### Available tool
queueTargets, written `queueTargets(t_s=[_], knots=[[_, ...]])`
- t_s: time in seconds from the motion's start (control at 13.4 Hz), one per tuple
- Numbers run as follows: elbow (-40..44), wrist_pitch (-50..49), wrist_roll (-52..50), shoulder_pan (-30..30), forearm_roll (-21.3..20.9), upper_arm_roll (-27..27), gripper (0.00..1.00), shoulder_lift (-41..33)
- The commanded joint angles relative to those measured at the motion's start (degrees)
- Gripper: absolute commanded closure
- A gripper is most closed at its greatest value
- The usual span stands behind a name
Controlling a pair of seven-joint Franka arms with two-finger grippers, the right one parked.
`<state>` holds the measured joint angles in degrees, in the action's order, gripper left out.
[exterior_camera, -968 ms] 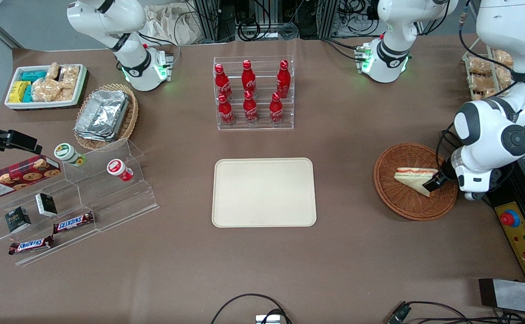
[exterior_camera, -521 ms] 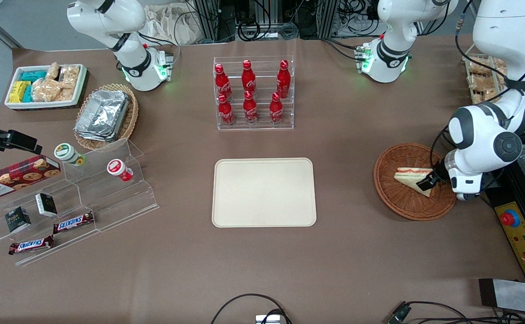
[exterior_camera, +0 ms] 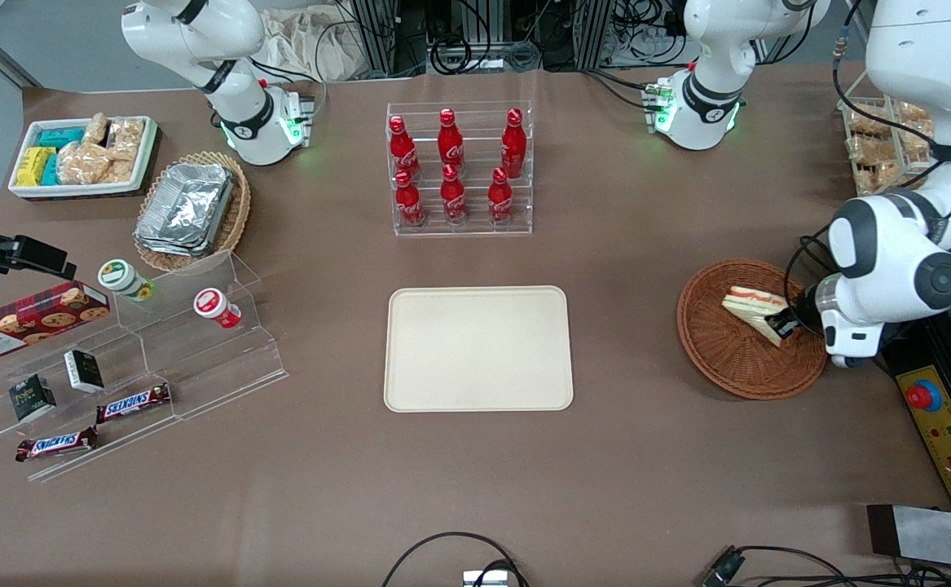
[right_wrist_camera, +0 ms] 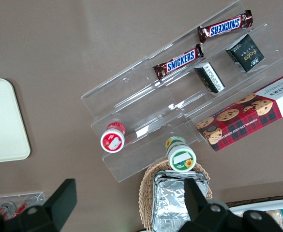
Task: Place sandwich from basket to tray
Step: 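Lift the sandwich and carry it toward the beige tray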
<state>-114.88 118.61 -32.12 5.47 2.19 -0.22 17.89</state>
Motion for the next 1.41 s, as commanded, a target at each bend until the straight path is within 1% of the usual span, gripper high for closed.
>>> queueTargets(t_s=[0.0,0.22,0.37,0.45,0.6,0.74,0.82,0.97,1.12,1.34], knots=[[10.61,-10.2,3.89,-0.02,-0.34,-0.05,1.0,1.71],[22.81,-21.09,7.33,-1.24,-0.34,-0.4,1.0,1.62],[31.08,-26.65,7.78,-4.13,-0.25,-0.58,1.0,1.63],[33.47,-27.89,7.34,-6.5,-0.16,-0.58,1.0,1.8],[34.46,-27.9,7.16,-12.12,-0.25,-0.58,1.0,2.24],[34.81,-27.12,7.42,-18.27,-0.6,-0.58,1.0,4.25],[36.12,-25.72,7.69,-20.56,-0.43,-0.66,1.0,6.87],[40.68,-22.73,6.81,-27.15,-0.69,-0.58,1.0,14.16],[43.85,-19.4,3.84,-29.71,0.01,-0.75,1.0,20.14],[42.73,-13.06,-3.18,-34.54,0.19,-1.54,1.0,25.51]])
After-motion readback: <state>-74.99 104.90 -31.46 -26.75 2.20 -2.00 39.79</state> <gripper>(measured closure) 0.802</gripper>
